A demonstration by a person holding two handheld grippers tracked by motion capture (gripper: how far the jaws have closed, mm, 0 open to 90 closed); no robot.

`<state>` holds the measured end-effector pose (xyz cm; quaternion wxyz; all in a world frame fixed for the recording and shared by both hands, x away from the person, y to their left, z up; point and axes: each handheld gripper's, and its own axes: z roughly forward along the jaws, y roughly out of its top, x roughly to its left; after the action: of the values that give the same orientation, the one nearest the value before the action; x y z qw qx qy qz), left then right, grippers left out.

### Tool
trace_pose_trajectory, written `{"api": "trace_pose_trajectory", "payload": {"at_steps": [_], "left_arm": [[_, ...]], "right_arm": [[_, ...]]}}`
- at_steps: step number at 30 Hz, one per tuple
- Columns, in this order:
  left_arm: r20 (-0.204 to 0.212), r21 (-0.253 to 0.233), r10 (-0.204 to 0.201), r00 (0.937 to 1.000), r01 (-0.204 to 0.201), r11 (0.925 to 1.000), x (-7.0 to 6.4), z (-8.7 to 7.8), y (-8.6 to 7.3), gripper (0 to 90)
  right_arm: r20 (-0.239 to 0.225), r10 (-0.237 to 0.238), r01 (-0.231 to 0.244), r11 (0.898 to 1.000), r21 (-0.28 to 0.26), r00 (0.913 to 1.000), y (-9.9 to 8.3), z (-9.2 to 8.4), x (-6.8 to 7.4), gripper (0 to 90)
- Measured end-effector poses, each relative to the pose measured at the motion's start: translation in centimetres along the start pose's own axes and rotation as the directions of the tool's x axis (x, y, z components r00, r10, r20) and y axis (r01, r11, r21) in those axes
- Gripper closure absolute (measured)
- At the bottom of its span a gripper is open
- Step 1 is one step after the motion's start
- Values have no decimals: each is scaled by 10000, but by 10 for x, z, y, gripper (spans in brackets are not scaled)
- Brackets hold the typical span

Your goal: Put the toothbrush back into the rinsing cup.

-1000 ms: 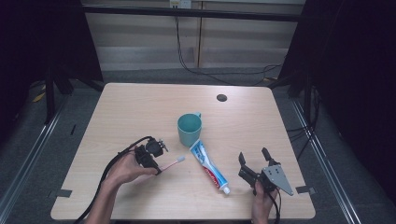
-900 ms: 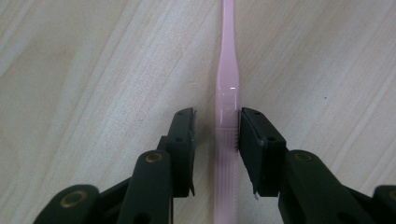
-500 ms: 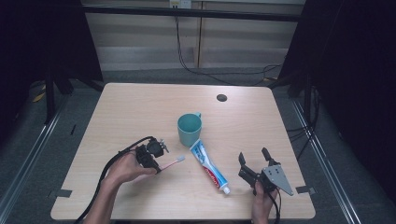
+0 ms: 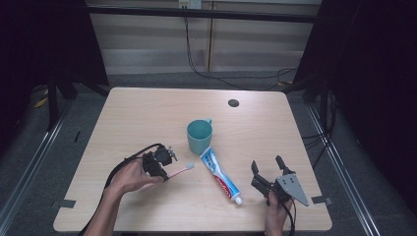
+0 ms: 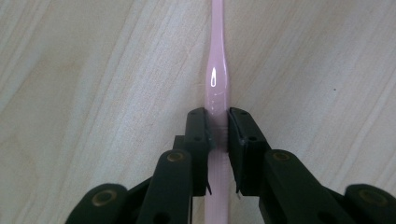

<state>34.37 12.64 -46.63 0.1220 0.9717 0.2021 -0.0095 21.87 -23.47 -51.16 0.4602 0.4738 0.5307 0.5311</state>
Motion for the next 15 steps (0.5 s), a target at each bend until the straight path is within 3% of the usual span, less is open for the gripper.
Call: {"api": "trace_pose_trajectory", "payload": {"at_steps": [9,15], "left_arm": [[404,-334,-169,9990,183,9993,5,-1,-5,788],[447,-923,-238,9987,278,9953,6,-8,-11,788]], "right_arm": [[-4,10,-10,10000,32,10000,0,0,0,142],[2,-1,1,10000,19,10000,0,0,0,142]]}}
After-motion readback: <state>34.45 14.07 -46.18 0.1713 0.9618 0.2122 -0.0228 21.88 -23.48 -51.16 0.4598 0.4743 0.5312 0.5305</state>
